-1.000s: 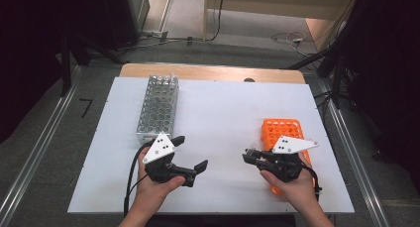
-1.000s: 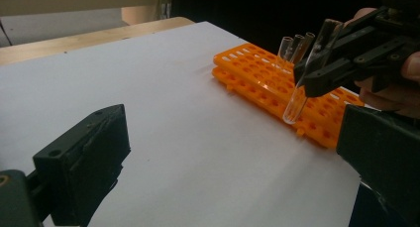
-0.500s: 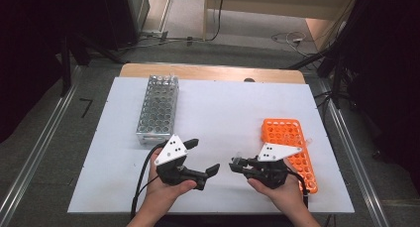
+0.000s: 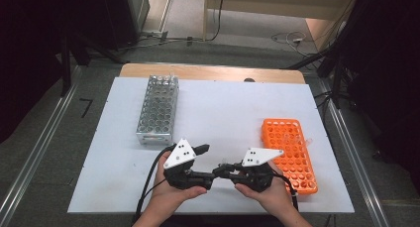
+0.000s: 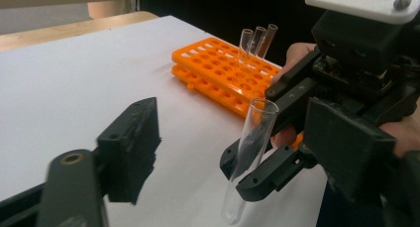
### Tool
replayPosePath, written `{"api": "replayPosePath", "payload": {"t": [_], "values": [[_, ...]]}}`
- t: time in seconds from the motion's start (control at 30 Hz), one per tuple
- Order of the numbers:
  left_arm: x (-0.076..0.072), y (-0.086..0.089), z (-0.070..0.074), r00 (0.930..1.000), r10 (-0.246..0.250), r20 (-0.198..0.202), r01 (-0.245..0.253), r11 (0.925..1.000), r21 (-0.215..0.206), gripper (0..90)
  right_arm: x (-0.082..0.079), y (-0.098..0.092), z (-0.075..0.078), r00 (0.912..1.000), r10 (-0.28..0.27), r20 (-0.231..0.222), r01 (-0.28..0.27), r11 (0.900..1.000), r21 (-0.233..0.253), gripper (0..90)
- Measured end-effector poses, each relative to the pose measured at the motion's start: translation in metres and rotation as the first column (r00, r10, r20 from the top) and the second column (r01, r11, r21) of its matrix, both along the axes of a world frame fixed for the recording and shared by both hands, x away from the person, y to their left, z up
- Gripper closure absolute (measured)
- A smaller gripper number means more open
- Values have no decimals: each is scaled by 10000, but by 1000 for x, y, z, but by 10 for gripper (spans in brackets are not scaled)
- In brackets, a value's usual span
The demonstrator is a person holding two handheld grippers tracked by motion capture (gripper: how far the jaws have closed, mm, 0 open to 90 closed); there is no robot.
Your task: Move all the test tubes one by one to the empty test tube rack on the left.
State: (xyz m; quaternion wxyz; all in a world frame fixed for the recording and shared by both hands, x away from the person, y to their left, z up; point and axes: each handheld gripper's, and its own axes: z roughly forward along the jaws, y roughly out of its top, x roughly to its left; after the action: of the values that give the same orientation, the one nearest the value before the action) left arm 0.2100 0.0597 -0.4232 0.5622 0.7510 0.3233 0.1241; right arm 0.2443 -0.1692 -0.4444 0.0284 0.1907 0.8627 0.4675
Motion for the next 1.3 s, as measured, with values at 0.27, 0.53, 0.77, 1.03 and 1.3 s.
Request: {"api": "replayPosePath", "payload": {"t": [0.27, 0.53, 0.77, 1.03, 1.3], "values": [[0, -6, -2, 9994, -352, 43, 353, 9991, -240, 468, -2, 2, 2, 9998, 121, 178, -120, 9999, -53, 745], [1, -9, -3, 9977, -678, -16, 677, 9971, -354, 646, -3, 5, 1, 9996, 252, 114, -252, 9997, -27, 745], [2, -12, -3, 9954, -957, 26, 958, 9949, -323, 741, -6, 7, 1, 9996, 272, 32, -272, 9996, -19, 745], [3, -8, -3, 9940, -1090, -6, 1089, 9934, -363, 748, -5, 8, 1, 9992, 400, -12, -400, 9992, -29, 745], [1, -7, -3, 9936, -1126, 7, 1126, 9936, -37, 748, -6, 10, 0, 9990, 437, 37, -436, 9989, -172, 745]]}}
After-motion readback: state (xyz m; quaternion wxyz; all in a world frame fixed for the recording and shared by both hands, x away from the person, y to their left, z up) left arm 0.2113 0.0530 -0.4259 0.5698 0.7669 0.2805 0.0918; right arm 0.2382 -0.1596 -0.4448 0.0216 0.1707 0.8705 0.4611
